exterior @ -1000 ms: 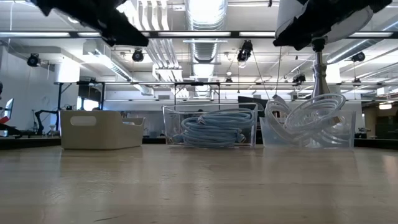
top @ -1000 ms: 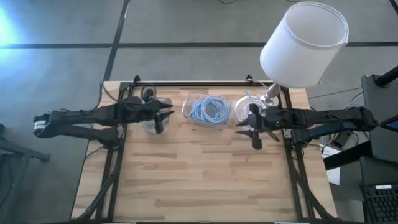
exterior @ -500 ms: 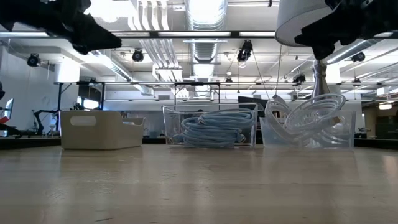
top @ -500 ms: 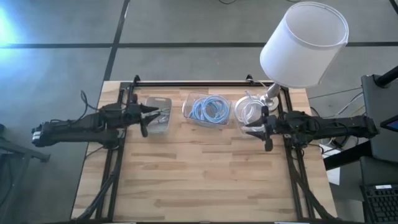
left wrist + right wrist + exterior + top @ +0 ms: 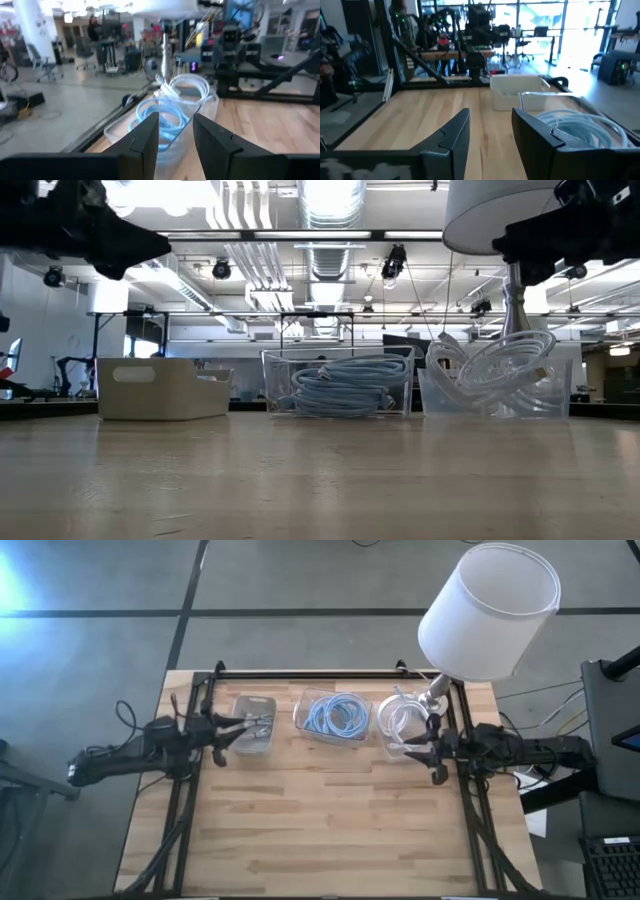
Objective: Pick & Place USB Port
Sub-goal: Return to home position
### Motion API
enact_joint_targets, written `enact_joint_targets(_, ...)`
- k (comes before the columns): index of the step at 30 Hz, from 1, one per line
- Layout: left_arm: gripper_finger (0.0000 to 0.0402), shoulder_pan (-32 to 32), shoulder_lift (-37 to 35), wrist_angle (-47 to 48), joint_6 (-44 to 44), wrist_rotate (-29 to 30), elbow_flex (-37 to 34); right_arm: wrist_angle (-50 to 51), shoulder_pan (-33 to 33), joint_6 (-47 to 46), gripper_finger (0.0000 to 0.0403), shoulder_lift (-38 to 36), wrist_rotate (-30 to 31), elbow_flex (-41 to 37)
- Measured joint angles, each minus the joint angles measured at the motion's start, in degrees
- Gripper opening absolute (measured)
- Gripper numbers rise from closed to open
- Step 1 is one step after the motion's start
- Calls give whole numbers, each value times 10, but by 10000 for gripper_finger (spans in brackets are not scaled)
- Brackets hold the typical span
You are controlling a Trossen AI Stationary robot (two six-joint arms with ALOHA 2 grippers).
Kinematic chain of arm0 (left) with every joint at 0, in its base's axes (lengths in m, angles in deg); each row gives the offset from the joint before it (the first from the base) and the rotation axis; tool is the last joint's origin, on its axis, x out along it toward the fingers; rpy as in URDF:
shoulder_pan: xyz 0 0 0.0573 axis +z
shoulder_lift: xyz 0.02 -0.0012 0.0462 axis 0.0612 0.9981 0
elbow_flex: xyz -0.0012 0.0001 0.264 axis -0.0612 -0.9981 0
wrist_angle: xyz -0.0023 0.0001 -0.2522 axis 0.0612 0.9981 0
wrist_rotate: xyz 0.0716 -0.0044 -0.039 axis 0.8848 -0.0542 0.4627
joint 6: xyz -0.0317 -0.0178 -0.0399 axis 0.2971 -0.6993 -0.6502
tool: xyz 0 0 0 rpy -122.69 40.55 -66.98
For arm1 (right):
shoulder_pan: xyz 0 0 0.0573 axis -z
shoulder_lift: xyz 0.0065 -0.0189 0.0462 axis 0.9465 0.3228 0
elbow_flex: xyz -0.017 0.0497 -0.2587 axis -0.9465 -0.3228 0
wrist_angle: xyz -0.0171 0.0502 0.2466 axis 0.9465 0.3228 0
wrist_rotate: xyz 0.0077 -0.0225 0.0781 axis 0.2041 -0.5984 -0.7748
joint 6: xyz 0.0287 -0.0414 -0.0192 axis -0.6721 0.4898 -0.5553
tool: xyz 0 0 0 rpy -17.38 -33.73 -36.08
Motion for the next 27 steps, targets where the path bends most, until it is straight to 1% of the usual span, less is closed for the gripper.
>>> enact_joint_targets(10,124,0,-97,-17,0,-5,-73,3,0,11,146,-61,-2,-35)
enact_joint_targets(11,124,0,-98,-17,-4,-8,-82,3,0,11,146,-64,-1,-37)
enact_joint_targets(15,124,0,-97,-62,-8,-21,-105,3,0,11,143,-67,-1,-51)
enact_joint_targets(18,124,0,-98,-66,-15,-21,-121,2,0,-3,138,-67,-1,-67)
enact_joint_targets(22,124,0,-98,-84,-17,-23,-124,2,0,-28,131,-67,-1,-79)
enact_joint_targets(27,124,0,-98,-80,-14,-25,-124,0,0,-10,123,-67,-1,-79)
